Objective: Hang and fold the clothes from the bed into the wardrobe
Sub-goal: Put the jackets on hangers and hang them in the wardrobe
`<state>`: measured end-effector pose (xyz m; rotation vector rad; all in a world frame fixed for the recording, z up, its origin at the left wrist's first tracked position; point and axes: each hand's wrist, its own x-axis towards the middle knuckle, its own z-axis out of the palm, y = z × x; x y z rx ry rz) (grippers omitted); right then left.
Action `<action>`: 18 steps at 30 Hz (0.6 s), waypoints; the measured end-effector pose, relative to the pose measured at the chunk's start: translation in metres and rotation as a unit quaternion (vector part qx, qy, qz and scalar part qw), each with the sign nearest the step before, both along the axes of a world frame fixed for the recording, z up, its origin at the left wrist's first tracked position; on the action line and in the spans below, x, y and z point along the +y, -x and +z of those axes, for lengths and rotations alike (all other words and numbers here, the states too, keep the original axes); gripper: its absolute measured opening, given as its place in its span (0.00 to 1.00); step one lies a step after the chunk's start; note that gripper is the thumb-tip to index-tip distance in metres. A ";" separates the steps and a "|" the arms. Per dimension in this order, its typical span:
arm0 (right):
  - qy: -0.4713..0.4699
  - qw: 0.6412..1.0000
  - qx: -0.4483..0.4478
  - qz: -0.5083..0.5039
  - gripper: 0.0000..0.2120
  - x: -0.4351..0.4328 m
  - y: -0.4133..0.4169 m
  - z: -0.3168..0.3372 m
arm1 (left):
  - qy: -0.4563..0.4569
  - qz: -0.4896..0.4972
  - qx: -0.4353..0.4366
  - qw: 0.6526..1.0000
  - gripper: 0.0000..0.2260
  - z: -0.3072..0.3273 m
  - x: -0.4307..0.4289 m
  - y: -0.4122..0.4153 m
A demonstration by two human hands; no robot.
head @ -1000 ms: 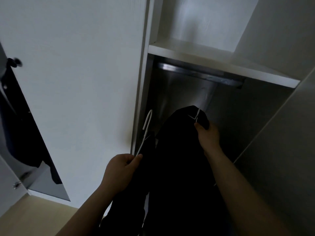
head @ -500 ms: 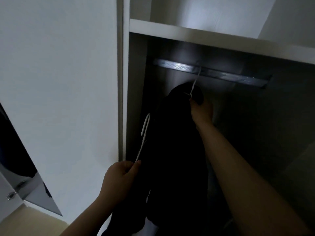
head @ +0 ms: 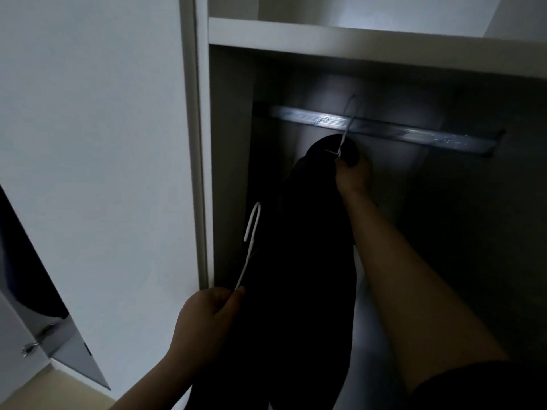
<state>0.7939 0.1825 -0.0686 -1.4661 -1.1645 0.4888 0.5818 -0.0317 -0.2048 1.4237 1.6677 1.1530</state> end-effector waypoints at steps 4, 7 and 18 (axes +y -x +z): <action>0.006 1.000 -0.007 0.016 0.16 -0.001 -0.002 -0.020 | -0.015 0.005 0.017 1.000 0.21 0.004 0.003 -0.001; 0.008 1.000 -0.001 0.024 0.17 -0.005 -0.002 -0.027 | -0.020 0.008 0.030 0.999 0.22 0.006 0.003 -0.001; 0.029 0.990 -0.115 0.074 0.39 -0.054 -0.009 -0.047 | -0.033 -0.001 0.046 0.998 0.22 0.015 -0.006 0.007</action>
